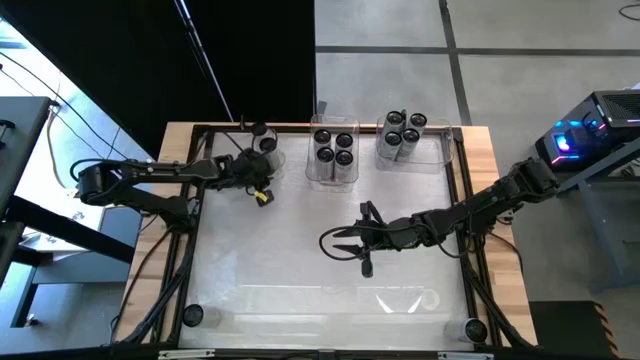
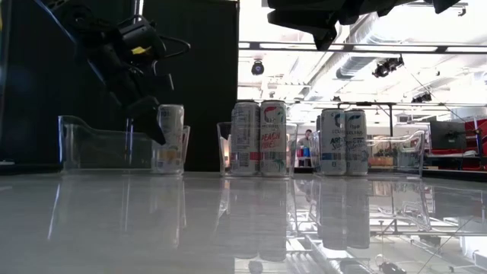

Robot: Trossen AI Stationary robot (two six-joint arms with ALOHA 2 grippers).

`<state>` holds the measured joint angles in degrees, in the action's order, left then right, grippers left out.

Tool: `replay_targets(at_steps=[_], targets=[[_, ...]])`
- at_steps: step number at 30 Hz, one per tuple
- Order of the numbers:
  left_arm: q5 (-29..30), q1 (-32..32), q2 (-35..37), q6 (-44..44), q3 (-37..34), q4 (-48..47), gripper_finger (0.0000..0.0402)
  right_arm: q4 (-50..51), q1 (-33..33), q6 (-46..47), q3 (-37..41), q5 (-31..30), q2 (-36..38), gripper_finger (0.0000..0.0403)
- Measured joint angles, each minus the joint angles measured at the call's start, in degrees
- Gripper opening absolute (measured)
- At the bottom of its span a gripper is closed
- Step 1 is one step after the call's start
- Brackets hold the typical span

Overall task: Sort soda cans
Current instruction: Move the top left transparent bin to the center of the table

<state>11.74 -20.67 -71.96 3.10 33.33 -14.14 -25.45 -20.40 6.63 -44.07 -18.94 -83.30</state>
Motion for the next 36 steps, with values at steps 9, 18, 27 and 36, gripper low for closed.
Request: replay_targets(at_steps=[9, 18, 27, 36], targets=[[-1.9, 3.2, 0.0, 1.1, 0.0, -1.7, 0.0005, 0.0, 0.0, 0.0, 0.0, 0.0, 0.0, 0.0116], [-5.6, 7.1, 0.6, 2.0, -0.1, -2.2, 0.0002, 0.0, 0.0, 0.0, 0.0, 0.0, 0.0, 0.0116], [-14.2, 12.1, 4.6, 0.3, -0.4, -5.8, 0.0001, 0.5, 0.0, 1.0, 0.0, 0.0, 0.0, 0.0116], [-24.8, 19.5, 4.4, 3.2, -0.4, -6.1, 0.0001, -1.6, 0.0, -1.7, 0.0, 11.6, -1.8, 0.0116]])
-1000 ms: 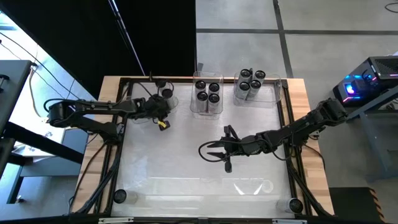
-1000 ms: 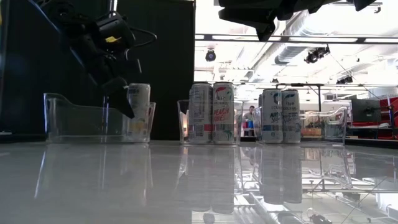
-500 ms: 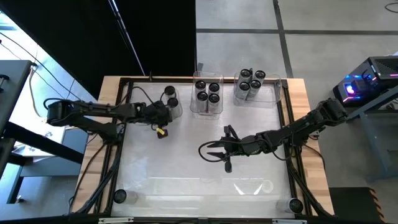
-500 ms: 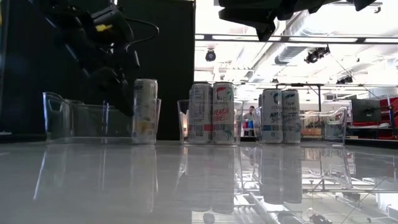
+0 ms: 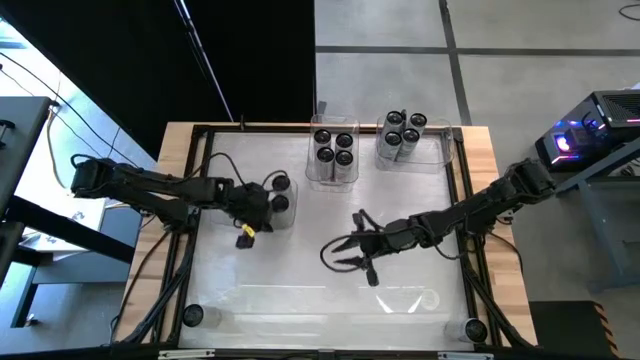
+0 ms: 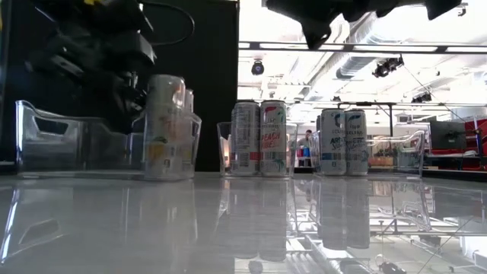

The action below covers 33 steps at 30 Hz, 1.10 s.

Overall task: Sort soda cans
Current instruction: Move the top left transparent bin to the center of the table

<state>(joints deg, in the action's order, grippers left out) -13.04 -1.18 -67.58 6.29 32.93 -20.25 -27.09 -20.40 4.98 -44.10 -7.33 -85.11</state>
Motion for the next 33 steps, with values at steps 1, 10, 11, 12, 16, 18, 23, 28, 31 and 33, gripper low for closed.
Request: replay_targets(at_steps=[1, 10, 11, 12, 16, 18, 23, 28, 31, 33], targets=[[-0.2, 1.1, -0.2, 1.0, 0.0, 0.1, 0.0001, -1.5, 0.0, -0.9, 0.0, 2.0, -1.2, 0.0116], [5.4, 9.0, -0.6, 0.2, 0.2, 0.7, 0.0018, 4.4, 1.9, -11.5, -12.9, 4.0, -14.7, 0.0128], [6.7, 9.5, -0.6, -1.3, 0.2, 0.7, 0.0024, 7.6, 2.6, -12.5, -15.7, 3.9, -15.8, 0.0133], [7.9, 9.9, -0.7, -2.6, 0.2, 0.5, 0.0031, 11.4, 3.1, -13.5, -18.4, 3.9, -16.7, 0.0139], [10.1, 10.9, -0.7, -6.1, 0.1, 0.5, 0.0066, 28.2, 5.4, -18.6, -29.4, 3.9, -19.9, 0.0172], [10.2, 11.1, -0.7, -7.6, 0.1, 0.3, 0.0087, 36.5, 6.6, -21.4, -34.5, 3.9, -21.2, 0.0194], [9.6, 11.1, -0.7, -11.2, 0.1, 0.3, 0.0138, 49.0, 9.7, -30.8, -44.5, 4.4, -24.4, 0.0227], [9.1, 11.0, -0.3, -18.0, 0.1, 0.3, 0.0162, 51.8, 13.3, -40.6, -46.9, 4.4, -27.5, 0.0223], [9.2, 11.4, 0.0, -19.7, 0.2, 0.2, 0.0161, 52.0, 15.3, -42.3, -46.9, 4.4, -27.5, 0.0215], [9.1, 11.8, 0.2, -19.7, 0.2, 0.6, 0.0158, 52.7, 16.5, -42.3, -46.9, 4.5, -27.5, 0.0207]])
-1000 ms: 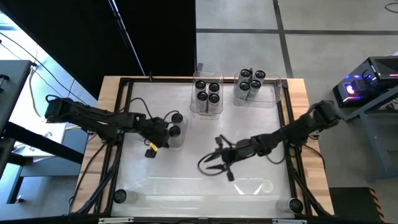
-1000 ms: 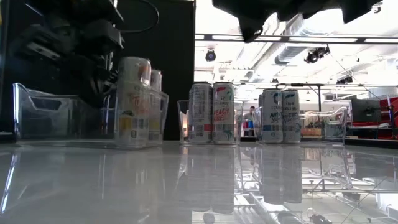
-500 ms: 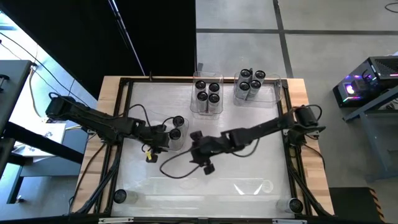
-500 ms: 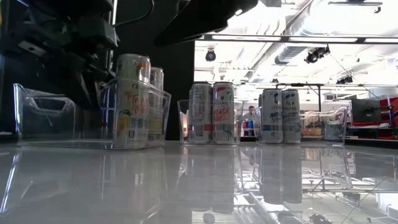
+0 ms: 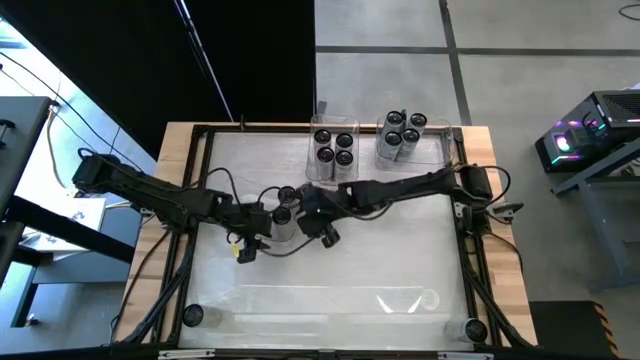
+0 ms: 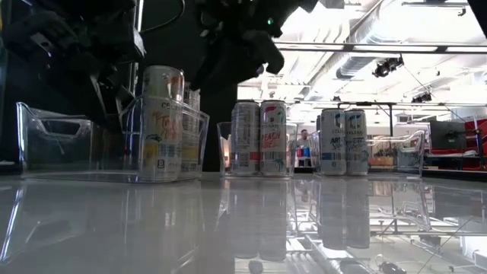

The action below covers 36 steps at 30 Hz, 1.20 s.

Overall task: Sort soda cans
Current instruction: Move the top left transparent bin to the center of the table

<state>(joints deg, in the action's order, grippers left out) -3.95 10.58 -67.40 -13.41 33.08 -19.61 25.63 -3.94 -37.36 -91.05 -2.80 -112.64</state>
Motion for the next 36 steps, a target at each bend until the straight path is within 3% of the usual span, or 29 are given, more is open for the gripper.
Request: replay_targets(at_steps=[6, 9, 12, 17, 22, 28, 36], targets=[[0.0, 0.0, 2.7, 0.0, 0.0, -0.2, 0.0149, -0.5, 2.9, -0.8, -0.1, 9.3, -1.4, 0.0186], [0.1, 0.0, 5.2, -2.2, 0.0, -0.6, 0.0145, -1.3, 3.3, -3.1, 0.0, 8.8, -3.6, 0.018], [1.4, 0.1, 7.8, -8.4, 0.1, -3.1, 0.014, -2.3, 3.2, -3.6, 0.0, 4.6, -4.8, 0.0173], [4.1, 1.3, 10.5, -15.0, 0.1, -13.9, 0.0131, -2.1, 3.2, -2.5, -0.2, 3.0, -5.0, 0.0142], [10.9, 2.7, 10.4, -17.0, 0.1, -21.7, 0.0125, -1.7, 2.5, -1.2, -0.2, 3.4, -5.0, 0.0101], [17.8, 2.8, 9.9, -13.3, 0.0, -20.9, 0.0124, -2.2, 0.4, 1.2, -0.2, 4.1, -4.9, 0.0068], [25.8, 2.8, 9.9, -8.3, 0.0, -20.6, 0.0124, -4.6, -2.1, 3.0, -0.1, 4.5, -5.1, 0.0062]])
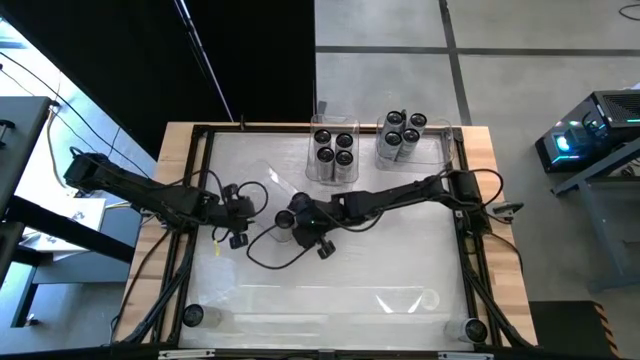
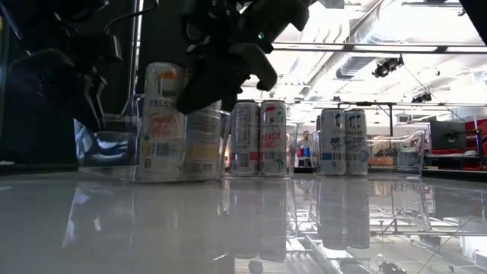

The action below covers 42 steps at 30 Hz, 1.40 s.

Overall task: Sort soda cans
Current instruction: Move the top left transparent bin to the center of the table

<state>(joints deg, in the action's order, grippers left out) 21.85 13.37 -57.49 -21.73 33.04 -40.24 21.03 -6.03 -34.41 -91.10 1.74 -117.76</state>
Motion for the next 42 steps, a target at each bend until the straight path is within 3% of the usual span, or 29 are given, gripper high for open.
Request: replay_targets(at_steps=[9, 18, 22, 28, 33, 38, 42], targets=[[9.5, -0.6, 0.0, 1.7, -0.1, -0.3, 0.0124, -9.1, -0.9, 1.5, 0.0, 1.9, 0.0, 0.0062], [8.9, -1.0, 0.0, 3.9, -0.1, 0.0, 0.0123, -11.4, -0.8, 1.8, 0.0, 2.3, 0.0, 0.0062], [8.1, -1.0, 0.0, 4.4, 0.1, 0.5, 0.0123, -9.3, -0.7, 2.9, 0.0, -0.6, 0.7, 0.0069], [6.7, -1.0, 0.0, 5.5, 0.1, 0.6, 0.0123, -3.7, 2.1, 7.1, 0.0, -1.9, 4.5, 0.0122], [2.1, -1.0, 0.0, 11.5, 0.1, 3.3, 0.0123, -1.5, 5.2, 9.0, 0.0, 2.9, 4.9, 0.0187], [-2.4, -1.0, 0.0, 20.0, 0.1, 5.4, 0.0123, 2.7, 7.9, 7.3, 0.0, 3.5, 4.3, 0.024], [-3.5, -0.9, 0.0, 24.1, 0.1, 6.2, 0.0123, 1.6, 8.8, 0.4, 0.0, 3.7, 3.9, 0.0249]])
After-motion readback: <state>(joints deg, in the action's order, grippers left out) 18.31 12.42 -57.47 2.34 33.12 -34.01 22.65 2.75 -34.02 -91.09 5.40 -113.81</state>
